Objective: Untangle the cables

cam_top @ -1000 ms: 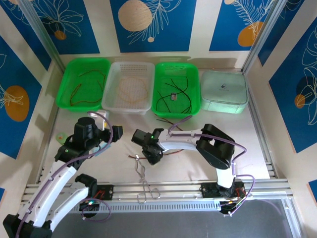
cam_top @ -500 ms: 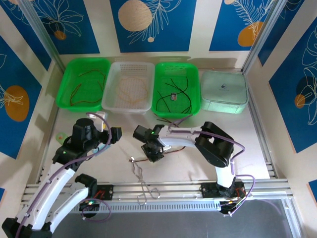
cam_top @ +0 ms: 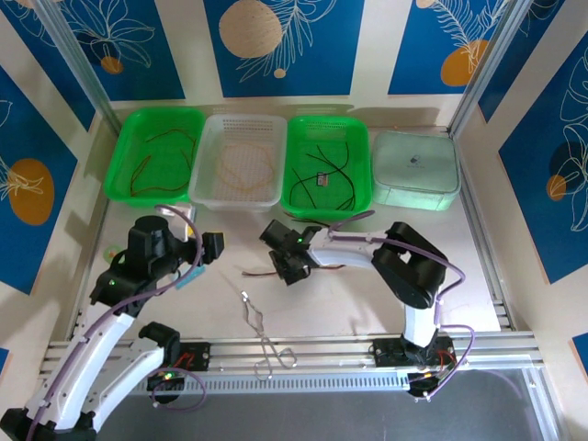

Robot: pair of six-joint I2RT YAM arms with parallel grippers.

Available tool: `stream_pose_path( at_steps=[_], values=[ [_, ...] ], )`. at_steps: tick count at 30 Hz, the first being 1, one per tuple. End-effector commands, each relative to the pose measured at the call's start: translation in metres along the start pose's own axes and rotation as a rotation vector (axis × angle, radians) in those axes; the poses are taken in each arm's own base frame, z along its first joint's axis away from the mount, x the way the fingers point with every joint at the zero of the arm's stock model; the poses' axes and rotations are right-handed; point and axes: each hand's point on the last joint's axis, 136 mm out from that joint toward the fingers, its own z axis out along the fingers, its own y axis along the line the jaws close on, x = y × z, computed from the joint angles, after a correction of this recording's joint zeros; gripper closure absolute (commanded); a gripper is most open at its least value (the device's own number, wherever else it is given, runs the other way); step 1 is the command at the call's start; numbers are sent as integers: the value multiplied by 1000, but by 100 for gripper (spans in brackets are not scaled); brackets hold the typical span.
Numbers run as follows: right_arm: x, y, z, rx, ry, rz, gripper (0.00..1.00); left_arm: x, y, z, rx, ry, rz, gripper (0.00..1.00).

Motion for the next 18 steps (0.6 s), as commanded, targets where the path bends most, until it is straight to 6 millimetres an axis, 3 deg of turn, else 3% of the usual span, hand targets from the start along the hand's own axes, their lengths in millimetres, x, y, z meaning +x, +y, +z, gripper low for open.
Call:
stream_pose_path(
  at_steps=[1, 12, 18],
  values=[
    [-10, 8, -21, -112, 9, 634, 100, -19, -20, -8, 88, -21, -24, 17],
    [-10, 9, -78, -338, 126, 614, 100, -94, -66, -29, 270, -101, -48, 18],
    [-15, 43, -119, -671, 178, 605, 100, -119, -89, -44, 381, -130, -90, 23]
  ],
)
